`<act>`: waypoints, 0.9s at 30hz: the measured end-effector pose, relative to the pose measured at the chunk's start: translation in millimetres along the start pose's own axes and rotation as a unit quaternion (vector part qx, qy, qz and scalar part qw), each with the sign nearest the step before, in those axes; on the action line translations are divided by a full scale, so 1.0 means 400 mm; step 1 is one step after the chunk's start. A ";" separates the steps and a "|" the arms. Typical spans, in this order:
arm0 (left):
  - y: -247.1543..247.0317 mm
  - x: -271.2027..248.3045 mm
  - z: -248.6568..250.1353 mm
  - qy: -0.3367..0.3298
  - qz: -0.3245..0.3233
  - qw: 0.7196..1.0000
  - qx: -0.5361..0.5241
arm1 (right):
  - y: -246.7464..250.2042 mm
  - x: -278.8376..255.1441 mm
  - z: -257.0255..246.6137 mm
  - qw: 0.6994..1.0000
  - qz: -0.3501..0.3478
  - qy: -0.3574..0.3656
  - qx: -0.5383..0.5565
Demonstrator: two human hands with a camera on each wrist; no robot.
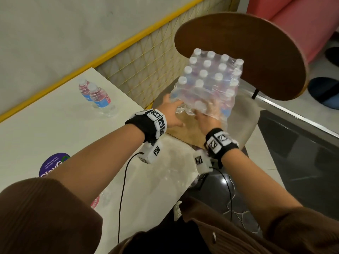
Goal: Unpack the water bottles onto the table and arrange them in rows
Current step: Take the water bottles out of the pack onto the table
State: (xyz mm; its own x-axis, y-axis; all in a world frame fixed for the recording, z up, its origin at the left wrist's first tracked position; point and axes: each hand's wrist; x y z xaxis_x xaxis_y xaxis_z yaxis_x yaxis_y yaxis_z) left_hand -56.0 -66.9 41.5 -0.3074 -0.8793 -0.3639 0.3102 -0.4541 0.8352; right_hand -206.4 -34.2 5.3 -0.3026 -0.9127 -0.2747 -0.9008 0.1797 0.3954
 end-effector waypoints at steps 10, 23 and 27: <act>-0.032 0.031 0.029 0.010 -0.031 0.999 0.007 | 0.006 -0.019 0.049 0.997 0.007 -0.078 0.017; 0.057 -0.086 -0.078 0.071 -0.090 0.989 -0.096 | 0.079 0.063 0.108 0.988 -0.030 -0.125 -0.087; 0.107 -0.151 -0.155 0.096 -0.091 0.989 -0.072 | -0.010 -0.024 0.090 0.996 -0.023 -0.064 0.057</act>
State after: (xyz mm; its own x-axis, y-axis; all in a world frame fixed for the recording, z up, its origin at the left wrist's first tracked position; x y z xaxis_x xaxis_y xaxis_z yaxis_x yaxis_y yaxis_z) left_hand 31.6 -42.1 73.7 -0.1978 -0.7860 -0.5858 0.3938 -0.6109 0.6868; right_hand -211.1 -12.7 -25.1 -0.2901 -0.8680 -0.4030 -0.9423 0.1854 0.2789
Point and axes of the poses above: each hand's wrist, its own x-axis towards the middle knuckle, its own y-axis out of the back of the hand, z = x × y
